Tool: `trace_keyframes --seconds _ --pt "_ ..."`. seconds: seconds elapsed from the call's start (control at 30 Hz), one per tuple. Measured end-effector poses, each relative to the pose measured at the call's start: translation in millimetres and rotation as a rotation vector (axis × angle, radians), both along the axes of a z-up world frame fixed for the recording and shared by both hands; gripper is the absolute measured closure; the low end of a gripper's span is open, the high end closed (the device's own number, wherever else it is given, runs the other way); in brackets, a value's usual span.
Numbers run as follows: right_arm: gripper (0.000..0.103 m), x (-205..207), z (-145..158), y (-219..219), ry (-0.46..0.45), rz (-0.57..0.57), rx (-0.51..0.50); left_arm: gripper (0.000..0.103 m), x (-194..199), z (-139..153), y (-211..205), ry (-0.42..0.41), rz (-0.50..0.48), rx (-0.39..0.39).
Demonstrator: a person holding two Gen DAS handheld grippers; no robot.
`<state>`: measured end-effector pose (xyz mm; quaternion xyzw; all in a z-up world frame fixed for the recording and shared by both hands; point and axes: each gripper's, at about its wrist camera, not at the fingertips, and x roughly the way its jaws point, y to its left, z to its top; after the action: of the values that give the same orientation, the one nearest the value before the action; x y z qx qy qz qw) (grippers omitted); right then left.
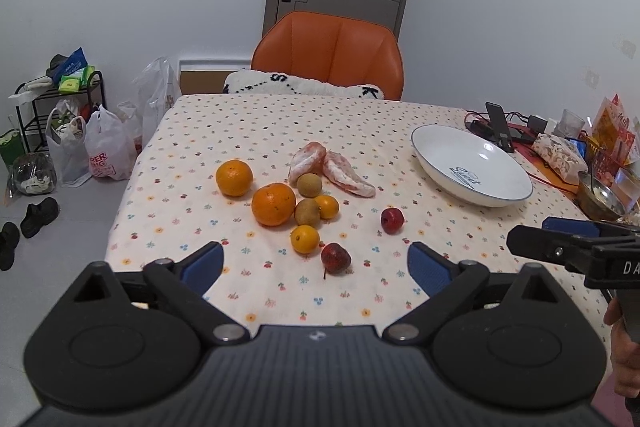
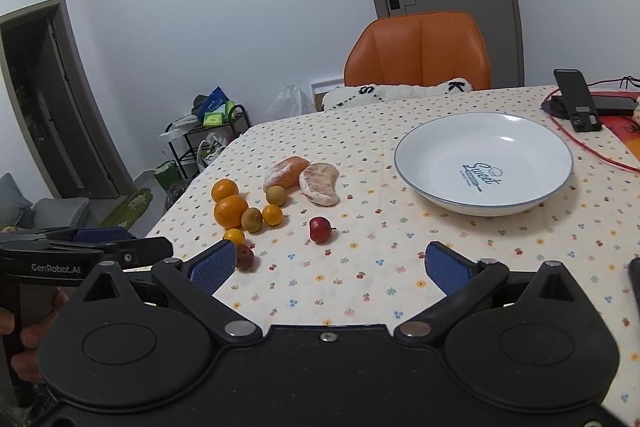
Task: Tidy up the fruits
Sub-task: 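Reach the right tool to the red plum and close on it while the left tool reaches the small orange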
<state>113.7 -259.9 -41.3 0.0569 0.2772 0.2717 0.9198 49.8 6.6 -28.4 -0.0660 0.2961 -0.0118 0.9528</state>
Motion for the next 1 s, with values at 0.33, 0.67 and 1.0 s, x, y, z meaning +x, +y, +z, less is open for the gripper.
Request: trace_keyframes --seconds 0.33,0.67,1.0 --pt "0.026 23 -15 16 0.027 0.034 -0.001 0.034 24 -14 7 0.025 0.023 -0.032" --pt "0.043 50 -29 35 0.066 0.06 -0.013 0.054 50 -30 18 0.07 0.036 -0.069" --pt "0.057 79 -47 46 0.131 0.079 -0.006 0.067 75 -42 18 0.11 0.029 -0.084"
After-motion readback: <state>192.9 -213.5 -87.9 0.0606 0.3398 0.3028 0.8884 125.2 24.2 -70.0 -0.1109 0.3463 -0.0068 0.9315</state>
